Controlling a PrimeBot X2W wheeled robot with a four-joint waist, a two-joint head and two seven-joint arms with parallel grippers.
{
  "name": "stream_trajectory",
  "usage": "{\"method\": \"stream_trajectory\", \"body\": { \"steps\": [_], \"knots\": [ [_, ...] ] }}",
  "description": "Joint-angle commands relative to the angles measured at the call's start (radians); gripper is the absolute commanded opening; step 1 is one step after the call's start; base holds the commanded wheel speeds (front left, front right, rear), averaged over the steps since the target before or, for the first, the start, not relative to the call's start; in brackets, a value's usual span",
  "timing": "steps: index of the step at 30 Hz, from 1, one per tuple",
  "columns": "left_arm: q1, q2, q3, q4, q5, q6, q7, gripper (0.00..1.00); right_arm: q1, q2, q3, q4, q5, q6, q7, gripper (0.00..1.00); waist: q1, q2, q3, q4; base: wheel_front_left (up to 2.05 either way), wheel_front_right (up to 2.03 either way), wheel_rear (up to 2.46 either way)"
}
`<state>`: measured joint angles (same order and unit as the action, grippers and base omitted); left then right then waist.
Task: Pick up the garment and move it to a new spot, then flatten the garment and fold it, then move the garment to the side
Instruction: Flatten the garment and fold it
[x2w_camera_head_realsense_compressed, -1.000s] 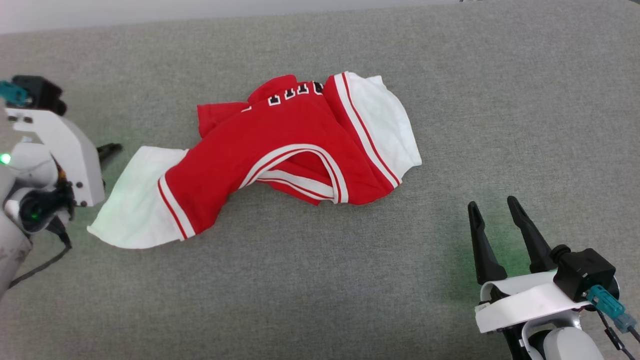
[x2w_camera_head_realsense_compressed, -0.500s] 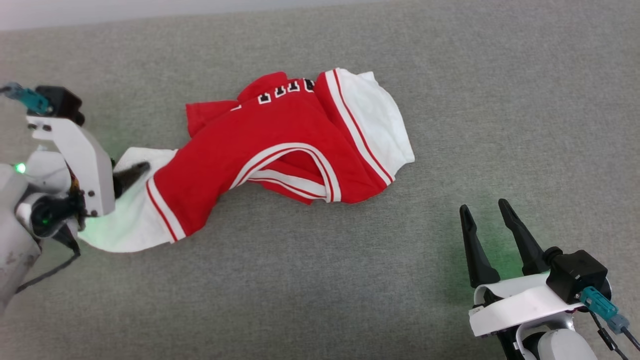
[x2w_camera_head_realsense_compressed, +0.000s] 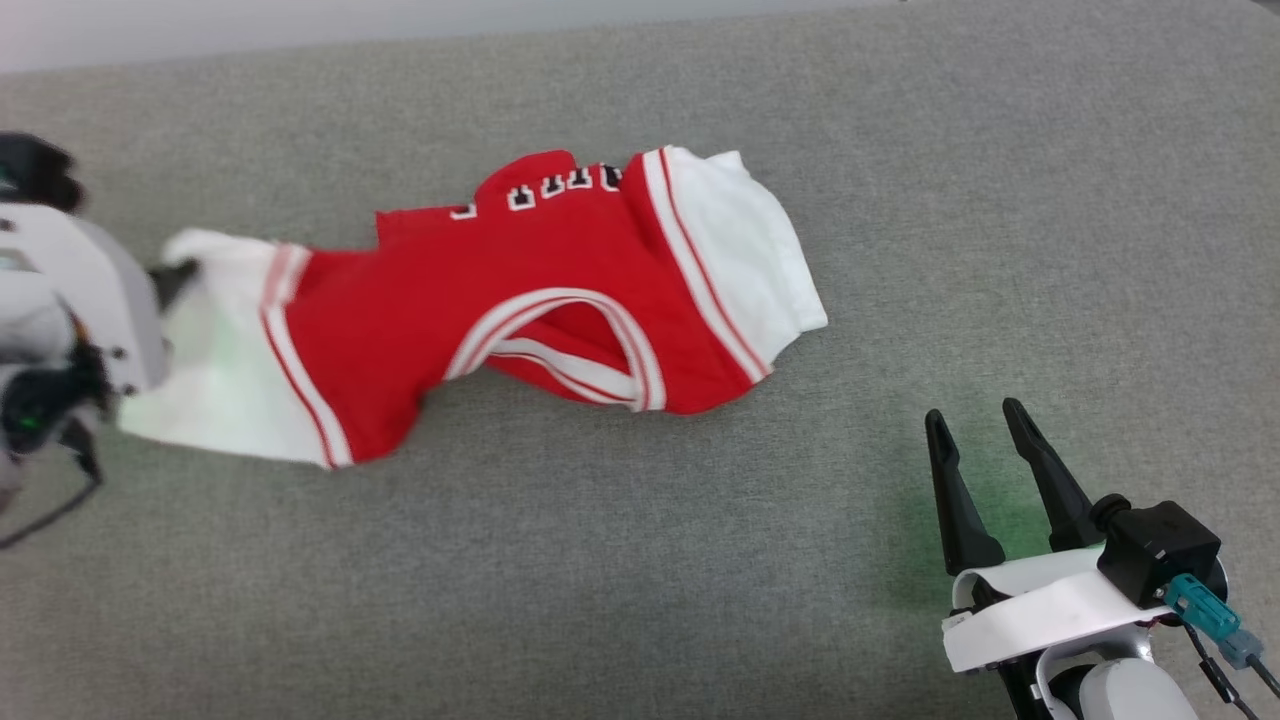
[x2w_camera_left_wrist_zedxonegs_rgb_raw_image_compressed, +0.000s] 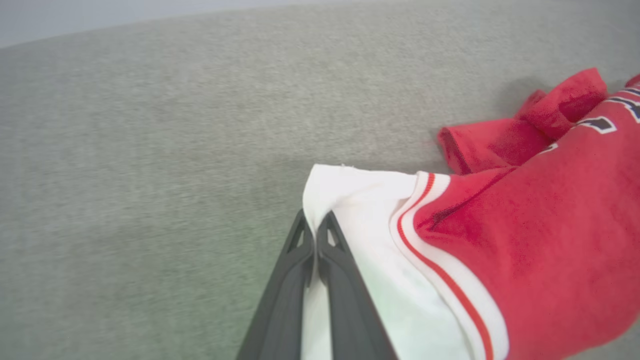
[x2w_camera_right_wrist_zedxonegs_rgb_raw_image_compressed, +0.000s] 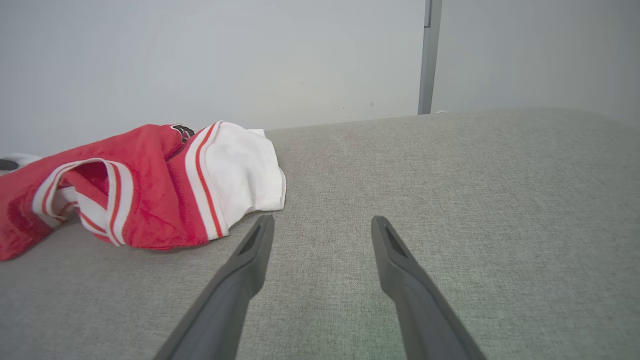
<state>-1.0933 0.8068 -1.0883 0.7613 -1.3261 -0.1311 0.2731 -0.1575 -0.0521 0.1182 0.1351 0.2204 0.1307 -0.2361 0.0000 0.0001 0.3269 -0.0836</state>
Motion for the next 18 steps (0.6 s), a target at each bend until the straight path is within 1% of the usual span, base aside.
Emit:
{"method": "stream_trajectory", "body": {
  "steps": [1,4,7,8,10,11,14,18],
  "knots": [
    [-0.007,0.004,0.0,0.02,0.01,0.001,-0.013,0.0,0.003,0.002,0.0,-0.002,-0.002,0.0,0.001,1.0,0.0,-0.0001,-0.004,0.004,0.0,0.0,0.0],
    [-0.023,0.0,-0.01,0.085,0.035,0.001,-0.042,0.0,0.002,0.002,0.002,-0.001,-0.003,0.0,0.002,1.0,0.0,-0.0001,-0.008,0.01,0.0,0.0,0.0],
    [-0.018,-0.021,-0.017,0.128,0.04,0.001,-0.053,0.01,0.003,0.002,0.004,0.0,-0.001,0.0,0.004,1.0,0.0,-0.0001,-0.012,0.011,0.0,0.0,0.0],
    [-0.013,-0.026,-0.019,0.14,0.037,0.001,-0.056,0.15,0.003,0.002,0.005,0.0,0.0,0.0,0.005,1.0,0.0,-0.0001,-0.012,0.012,0.0,0.0,0.0],
    [-0.004,-0.034,-0.022,0.158,0.033,0.001,-0.065,0.48,0.005,0.002,0.005,0.002,0.002,0.0,0.005,1.0,0.0,-0.0001,-0.017,0.012,0.0,0.0,0.0],
    [-0.002,-0.038,-0.024,0.166,0.033,0.001,-0.071,1.0,0.006,0.002,0.005,0.002,0.001,0.0,0.006,1.0,0.0,-0.0001,-0.019,0.012,0.0,0.0,0.0],
    [0.003,-0.049,-0.021,0.175,0.031,0.001,-0.111,1.0,0.008,0.002,0.003,0.002,-0.004,0.0,0.01,1.0,0.0,-0.0001,-0.032,0.012,0.0,0.0,0.0],
    [0.037,-0.051,-0.001,0.161,0.014,0.001,-0.228,1.0,0.019,0.002,-0.002,0.0,-0.012,0.0,0.016,1.0,0.0,-0.0001,-0.058,0.016,0.0,0.0,0.0]
  ]
}}
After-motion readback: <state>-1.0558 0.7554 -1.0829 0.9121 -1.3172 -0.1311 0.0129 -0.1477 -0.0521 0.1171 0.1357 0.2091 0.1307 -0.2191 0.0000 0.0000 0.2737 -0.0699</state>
